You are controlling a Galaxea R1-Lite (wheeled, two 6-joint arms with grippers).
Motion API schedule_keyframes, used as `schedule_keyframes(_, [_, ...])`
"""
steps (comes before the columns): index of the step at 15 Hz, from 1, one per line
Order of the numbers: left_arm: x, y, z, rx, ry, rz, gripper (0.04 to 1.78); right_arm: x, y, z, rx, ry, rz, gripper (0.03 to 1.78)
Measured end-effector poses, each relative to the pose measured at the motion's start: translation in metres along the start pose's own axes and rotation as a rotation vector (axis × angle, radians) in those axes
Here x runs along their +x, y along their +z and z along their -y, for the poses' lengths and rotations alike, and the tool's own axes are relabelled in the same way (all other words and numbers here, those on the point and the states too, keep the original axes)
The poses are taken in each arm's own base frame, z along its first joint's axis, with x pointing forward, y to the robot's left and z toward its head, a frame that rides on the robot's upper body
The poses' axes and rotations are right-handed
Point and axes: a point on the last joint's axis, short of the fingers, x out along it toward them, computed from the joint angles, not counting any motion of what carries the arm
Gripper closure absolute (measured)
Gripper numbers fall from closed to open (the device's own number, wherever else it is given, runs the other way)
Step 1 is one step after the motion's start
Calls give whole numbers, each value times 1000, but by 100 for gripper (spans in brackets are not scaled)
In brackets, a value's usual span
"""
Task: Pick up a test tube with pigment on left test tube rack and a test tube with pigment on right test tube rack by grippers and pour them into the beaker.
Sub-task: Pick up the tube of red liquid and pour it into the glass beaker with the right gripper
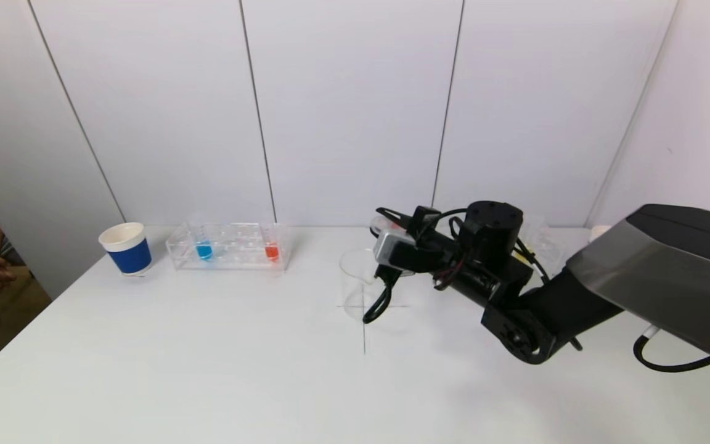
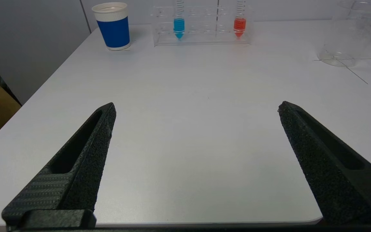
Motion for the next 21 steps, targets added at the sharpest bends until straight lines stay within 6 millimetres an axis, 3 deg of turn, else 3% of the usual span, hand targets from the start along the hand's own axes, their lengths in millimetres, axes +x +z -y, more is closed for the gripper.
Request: schedule_keyframes(21, [0,0,0,0,0,0,6,0,-3,-3,-132,23,5,130])
